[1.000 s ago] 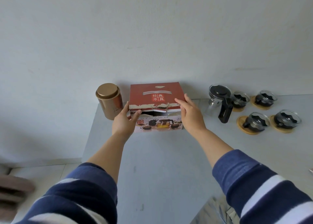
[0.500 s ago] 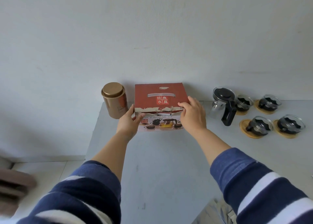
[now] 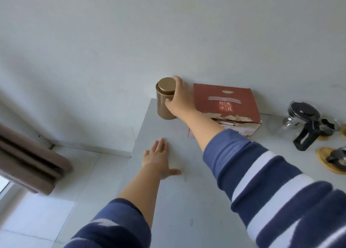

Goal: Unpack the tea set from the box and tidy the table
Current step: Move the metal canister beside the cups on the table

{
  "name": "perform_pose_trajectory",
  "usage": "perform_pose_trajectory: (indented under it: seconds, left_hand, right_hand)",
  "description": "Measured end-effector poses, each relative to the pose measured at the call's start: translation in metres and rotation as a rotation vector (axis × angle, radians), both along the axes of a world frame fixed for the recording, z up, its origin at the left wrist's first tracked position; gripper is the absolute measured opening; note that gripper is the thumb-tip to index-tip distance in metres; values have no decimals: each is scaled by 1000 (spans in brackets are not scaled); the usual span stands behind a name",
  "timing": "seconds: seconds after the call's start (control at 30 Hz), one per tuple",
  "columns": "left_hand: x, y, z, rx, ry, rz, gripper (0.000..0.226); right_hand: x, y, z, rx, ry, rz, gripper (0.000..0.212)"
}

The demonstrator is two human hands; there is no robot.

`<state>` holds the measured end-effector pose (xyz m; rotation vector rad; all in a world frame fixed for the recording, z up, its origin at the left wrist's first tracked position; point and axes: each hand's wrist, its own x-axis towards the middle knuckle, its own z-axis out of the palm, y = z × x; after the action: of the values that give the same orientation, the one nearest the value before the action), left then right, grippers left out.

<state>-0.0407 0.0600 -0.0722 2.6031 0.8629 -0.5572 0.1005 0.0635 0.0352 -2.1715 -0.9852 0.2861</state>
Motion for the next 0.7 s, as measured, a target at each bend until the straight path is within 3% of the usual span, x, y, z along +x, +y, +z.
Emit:
perform_pose_trajectory:
  seconds: [0.1,0.17,0.27,0.43,0.7]
  left_hand:
    - [1,2,-4,3,-1,-3,119]
    - [1,4,-6,4,-4,-4,119]
    - [2,5,-10,-2,10,1,118]
    - [1,7,-14,-8,19,9,117]
    - [3,6,-6,-6,63,8,120]
  right_hand:
    - [5,36,-15,29,500,-242,113]
    - [13,50,-30,85,626,-319,125]
    - [20,57,-55,121,640,-361,124]
    - [20,57,-72,214,546,-342,100]
    - [14,41,-7,372,481,-258,97]
